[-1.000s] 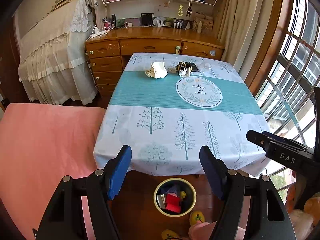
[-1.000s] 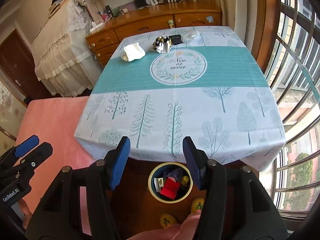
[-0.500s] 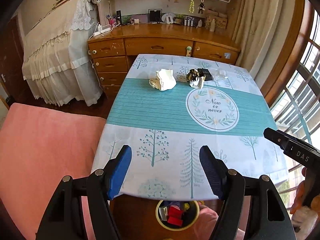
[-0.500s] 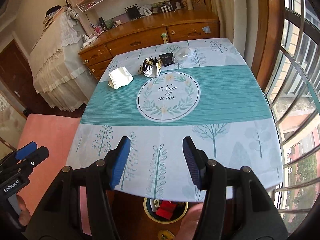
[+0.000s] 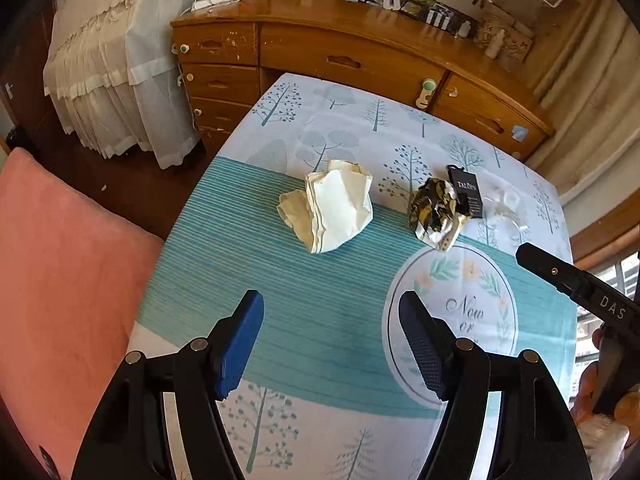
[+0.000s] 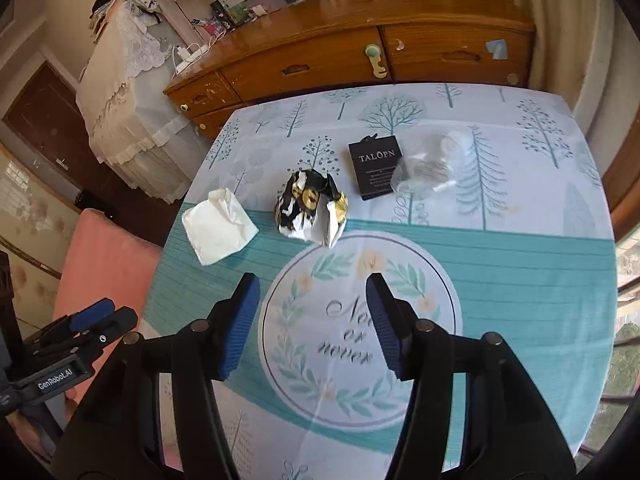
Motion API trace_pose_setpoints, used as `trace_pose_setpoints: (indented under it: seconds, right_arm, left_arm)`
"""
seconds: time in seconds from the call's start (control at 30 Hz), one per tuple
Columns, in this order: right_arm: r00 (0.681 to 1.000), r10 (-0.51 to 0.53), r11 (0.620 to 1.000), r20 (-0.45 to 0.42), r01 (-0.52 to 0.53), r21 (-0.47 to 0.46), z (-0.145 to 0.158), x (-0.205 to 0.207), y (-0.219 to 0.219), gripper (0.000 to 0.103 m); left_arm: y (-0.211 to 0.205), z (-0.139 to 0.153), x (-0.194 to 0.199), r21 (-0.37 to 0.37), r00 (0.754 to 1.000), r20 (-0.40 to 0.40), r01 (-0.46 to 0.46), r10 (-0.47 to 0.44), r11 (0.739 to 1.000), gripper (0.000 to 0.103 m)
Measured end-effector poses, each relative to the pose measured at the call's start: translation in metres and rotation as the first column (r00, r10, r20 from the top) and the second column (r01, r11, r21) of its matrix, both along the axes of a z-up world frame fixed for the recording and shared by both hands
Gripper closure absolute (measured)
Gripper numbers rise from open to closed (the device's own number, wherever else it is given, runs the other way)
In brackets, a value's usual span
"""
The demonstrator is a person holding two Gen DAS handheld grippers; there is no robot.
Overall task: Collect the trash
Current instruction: 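Grasp the black-gold crumpled wrapper with the right tool while the left tool grasps the white tissue, then carry the wrapper and tissue off the table toward the bin with both tools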
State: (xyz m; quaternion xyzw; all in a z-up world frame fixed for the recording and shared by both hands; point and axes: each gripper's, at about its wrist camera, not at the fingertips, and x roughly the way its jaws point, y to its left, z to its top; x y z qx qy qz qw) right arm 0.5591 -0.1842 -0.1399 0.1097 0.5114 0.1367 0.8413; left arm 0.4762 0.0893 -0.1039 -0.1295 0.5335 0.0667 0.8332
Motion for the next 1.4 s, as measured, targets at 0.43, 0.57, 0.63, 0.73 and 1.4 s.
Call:
trace_pose_setpoints:
  seconds: [0.43, 0.57, 0.63, 0.73, 1.4]
  right_arm:
    - [0.992, 0.119, 0.99, -0.038, -0.121, -0.077, -0.081, 0.128, 0.061, 0.034]
    - [0.988, 0.14, 0.987, -0.063, -0.144, -0.072, -0.093, 0.133, 0.071, 0.034]
    - [0.988, 0.143, 0.987, -0.064, -0.147, -0.062, -0.097, 0.135, 0.074, 0.034]
    - [0.986, 0.145, 0.987, -0.08, -0.15, -0.064, -0.103, 0.137, 0.081, 0.034]
    - [0.987, 0.154, 0.988, -0.042, -0.152, 0.036, -0.1, 0.103, 0.059, 0.059]
  left_arm:
    - [0.049, -0.086, 0.084, -0.134, 0.983, -0.075, -0.177, 0.168, 0.975, 0.031]
    - [0.056, -0.099, 0.091, -0.152, 0.977, -0.087, -0.207, 0.195, 0.966, 0.031]
    - [0.059, -0.102, 0.092, -0.163, 0.974, -0.088, -0.219, 0.207, 0.962, 0.031]
    - [0.06, -0.11, 0.098, -0.183, 0.971, -0.098, -0.233, 0.218, 0.955, 0.031]
    - [0.024, -0.099, 0.109, -0.138, 0.992, -0.032, -0.129, 0.126, 0.982, 0.085]
